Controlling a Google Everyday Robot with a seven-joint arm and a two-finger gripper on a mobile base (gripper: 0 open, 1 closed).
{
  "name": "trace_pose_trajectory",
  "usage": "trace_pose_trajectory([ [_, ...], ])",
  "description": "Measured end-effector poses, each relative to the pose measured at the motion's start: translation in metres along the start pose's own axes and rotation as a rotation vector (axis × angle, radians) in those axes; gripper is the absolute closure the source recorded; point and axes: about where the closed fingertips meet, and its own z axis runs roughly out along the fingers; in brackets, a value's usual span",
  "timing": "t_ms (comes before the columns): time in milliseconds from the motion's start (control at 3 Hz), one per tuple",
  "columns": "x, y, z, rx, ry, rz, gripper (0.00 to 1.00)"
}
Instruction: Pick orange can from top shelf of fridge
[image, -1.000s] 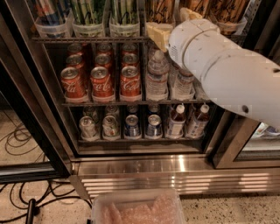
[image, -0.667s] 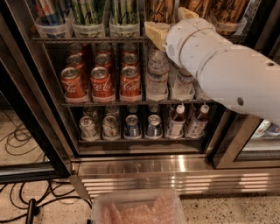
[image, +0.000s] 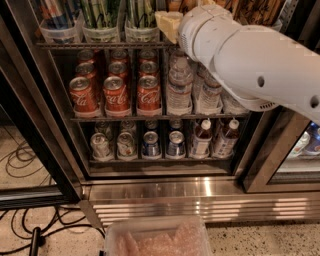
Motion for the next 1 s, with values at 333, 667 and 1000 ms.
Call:
trace_pose_trajectory([
  [333,-0.0007,-0.0020,0.0059,0.003,0.004,0.007,0.43],
  [667,-0.0006,-0.0059,0.0089,0.013,0.007,0.015,0.43],
  [1000,-0.0014,-0.0109,0.0091,0.026,0.008,0.025,0.62],
])
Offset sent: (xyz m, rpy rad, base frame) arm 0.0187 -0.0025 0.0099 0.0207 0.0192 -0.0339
